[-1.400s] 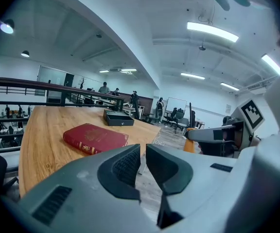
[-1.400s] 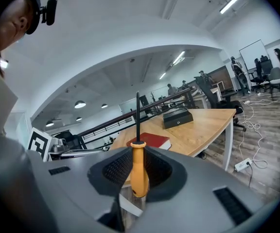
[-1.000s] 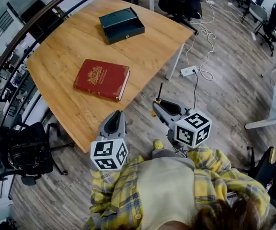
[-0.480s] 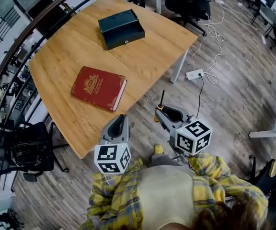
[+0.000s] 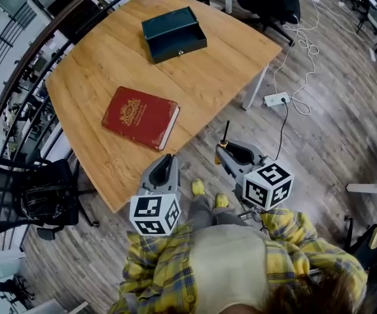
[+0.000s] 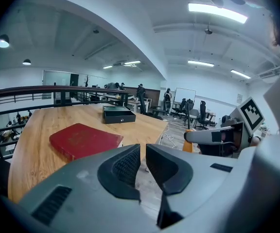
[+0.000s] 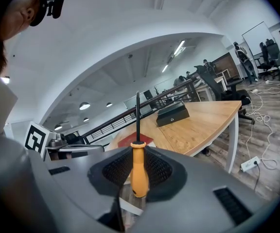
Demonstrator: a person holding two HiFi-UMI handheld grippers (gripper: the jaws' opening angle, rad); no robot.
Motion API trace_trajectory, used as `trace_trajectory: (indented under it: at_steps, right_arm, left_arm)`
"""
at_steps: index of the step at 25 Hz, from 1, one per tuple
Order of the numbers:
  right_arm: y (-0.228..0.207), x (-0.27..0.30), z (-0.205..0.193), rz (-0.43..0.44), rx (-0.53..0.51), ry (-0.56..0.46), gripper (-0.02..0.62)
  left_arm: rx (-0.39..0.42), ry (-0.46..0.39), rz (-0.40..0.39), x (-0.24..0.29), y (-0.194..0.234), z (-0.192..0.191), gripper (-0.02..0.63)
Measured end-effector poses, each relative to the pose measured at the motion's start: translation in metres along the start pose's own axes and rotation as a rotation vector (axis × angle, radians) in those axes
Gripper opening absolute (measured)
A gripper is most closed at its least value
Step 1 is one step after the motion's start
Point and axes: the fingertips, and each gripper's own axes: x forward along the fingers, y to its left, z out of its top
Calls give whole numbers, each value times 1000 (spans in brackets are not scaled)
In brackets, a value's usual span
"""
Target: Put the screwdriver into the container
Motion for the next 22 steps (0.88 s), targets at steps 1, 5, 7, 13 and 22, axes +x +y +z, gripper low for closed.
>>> trace_trajectory:
  at_steps: [1, 5, 7, 13, 22]
  right_arm:
    - [-1, 2, 0, -1, 2, 2, 124]
    - [-3, 11, 4, -16, -6, 9, 124]
    - [-7, 16, 11, -32, -25, 9, 124]
    - [-13, 41, 39, -56, -62, 1, 124]
    - [-4, 91, 56, -34, -79, 23, 124]
  left_arm:
    - [-1, 0, -2, 2, 2, 0, 41]
    - [-16, -2, -24, 13, 11, 3, 40]
    - [-25, -10, -38, 19, 17, 8, 40]
    - [-32, -14, -79, 41, 37, 21, 40]
    - [-46, -23, -87, 63, 76, 40, 40]
